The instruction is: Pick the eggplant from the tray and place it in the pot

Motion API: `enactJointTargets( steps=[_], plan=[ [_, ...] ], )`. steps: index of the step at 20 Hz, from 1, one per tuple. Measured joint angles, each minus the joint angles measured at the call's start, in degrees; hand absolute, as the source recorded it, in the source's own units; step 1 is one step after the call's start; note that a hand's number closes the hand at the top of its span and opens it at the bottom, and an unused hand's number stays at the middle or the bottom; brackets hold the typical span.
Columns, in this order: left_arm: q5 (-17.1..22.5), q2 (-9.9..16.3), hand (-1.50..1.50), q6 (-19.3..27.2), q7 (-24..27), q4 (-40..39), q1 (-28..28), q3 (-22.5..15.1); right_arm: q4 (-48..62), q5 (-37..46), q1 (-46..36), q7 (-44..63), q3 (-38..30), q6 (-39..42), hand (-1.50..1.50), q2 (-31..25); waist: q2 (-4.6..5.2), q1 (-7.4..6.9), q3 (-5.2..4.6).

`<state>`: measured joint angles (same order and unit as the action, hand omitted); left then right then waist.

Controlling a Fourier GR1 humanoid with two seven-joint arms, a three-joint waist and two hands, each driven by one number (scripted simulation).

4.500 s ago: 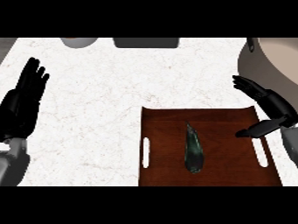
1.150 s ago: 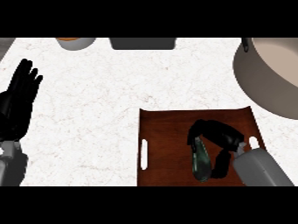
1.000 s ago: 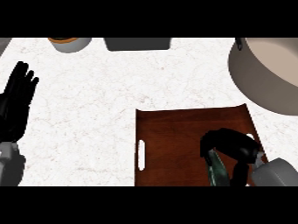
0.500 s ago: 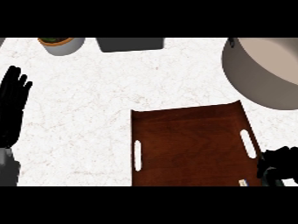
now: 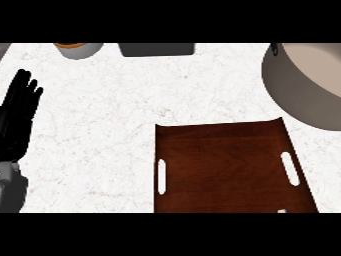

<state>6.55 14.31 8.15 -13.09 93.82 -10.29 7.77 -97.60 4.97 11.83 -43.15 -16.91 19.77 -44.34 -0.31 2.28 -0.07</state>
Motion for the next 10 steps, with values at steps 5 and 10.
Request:
enactJointTargets(
  steps=[5,10],
  plan=[
    [-0.90,-0.94,0.00,0.21,-0.97,1.23,-0.49,-1.39,6.27,-5.76,-5.89,5.53,-6.23,3.34,1.50,-2.43,0.22,-1.72,0.04],
    [-0.74,-1.20,0.00,-0.68,-0.83,0.60,-1.46,-1.44,17.95,-6.59,-15.43,7.59,-6.49,6.37,1.50,-4.77,0.40,-2.63,0.07]
  ],
)
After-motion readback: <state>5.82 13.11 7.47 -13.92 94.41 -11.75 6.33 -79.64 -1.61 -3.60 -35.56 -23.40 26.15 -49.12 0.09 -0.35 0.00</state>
